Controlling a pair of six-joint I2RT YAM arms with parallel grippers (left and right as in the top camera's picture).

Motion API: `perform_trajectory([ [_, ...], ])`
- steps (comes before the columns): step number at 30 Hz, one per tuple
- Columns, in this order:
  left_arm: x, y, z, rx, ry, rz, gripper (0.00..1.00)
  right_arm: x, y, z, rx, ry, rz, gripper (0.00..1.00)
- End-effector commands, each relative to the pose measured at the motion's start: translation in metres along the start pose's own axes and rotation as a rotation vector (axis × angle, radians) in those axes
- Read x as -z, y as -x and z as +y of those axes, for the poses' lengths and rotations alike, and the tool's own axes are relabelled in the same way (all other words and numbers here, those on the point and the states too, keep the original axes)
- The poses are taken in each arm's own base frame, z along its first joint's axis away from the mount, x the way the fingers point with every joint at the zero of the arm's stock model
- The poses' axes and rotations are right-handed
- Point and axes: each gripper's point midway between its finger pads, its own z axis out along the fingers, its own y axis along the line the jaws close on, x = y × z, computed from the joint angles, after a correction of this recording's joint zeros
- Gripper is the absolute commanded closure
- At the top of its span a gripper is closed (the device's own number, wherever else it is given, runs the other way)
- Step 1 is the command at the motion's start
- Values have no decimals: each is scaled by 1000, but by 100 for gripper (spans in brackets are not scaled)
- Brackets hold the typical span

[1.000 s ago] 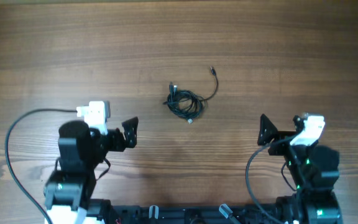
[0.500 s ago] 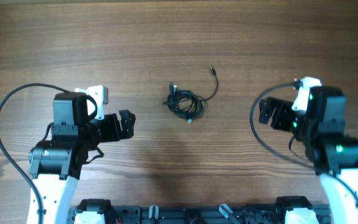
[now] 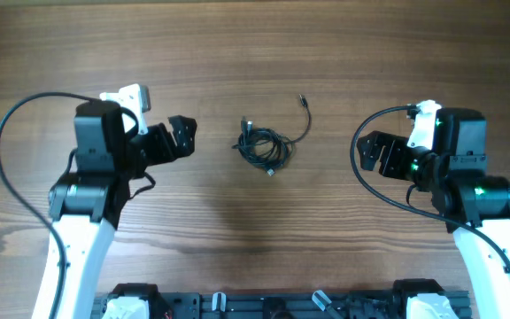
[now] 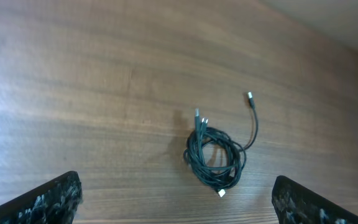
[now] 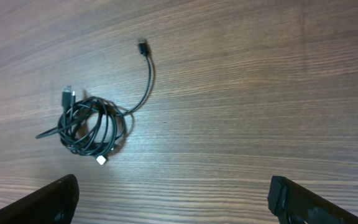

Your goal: Untangle cables

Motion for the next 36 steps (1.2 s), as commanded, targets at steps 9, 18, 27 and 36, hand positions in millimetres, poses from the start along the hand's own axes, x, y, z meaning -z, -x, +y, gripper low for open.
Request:
perform_trajectory([
  [9,-95,-48,-38,109,-175,290,0,3,7,10,-44,50,-9,0],
  [18,-161,-112,-31,91,6,411,4,3,7,10,-45,50,-9,0],
  [27,-170,-148,-48,30,-3,492,81,3,7,10,-46,50,-10,0],
  [36,-148,-116,-70,-37,-97,410,96,3,5,16,-45,84,2,0],
])
